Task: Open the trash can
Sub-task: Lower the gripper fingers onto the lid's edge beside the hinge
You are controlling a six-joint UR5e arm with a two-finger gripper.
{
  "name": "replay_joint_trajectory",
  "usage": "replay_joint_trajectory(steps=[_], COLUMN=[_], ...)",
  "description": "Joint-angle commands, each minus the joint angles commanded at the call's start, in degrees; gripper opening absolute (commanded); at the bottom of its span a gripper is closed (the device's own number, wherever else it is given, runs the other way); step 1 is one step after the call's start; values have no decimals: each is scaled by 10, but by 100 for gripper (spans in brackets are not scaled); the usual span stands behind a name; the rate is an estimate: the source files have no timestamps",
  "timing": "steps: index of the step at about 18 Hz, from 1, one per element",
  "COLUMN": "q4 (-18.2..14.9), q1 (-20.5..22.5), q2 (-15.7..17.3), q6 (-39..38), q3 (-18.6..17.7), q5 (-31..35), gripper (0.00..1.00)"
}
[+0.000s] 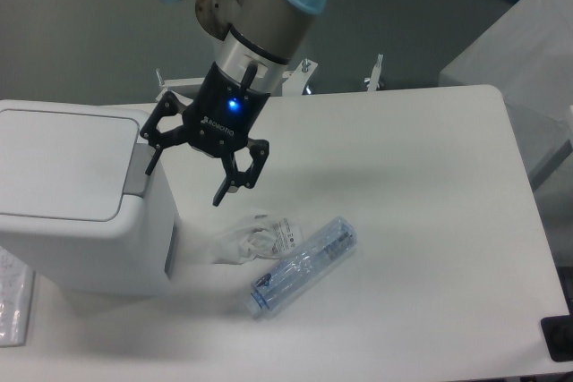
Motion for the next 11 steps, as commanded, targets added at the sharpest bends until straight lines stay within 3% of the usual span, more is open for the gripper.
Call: replay_joint_trajectory(steps=[11], q4=[8], q1=[-8], q2=[0], q6=[1], q3=[-12], q5=[0], gripper=[100])
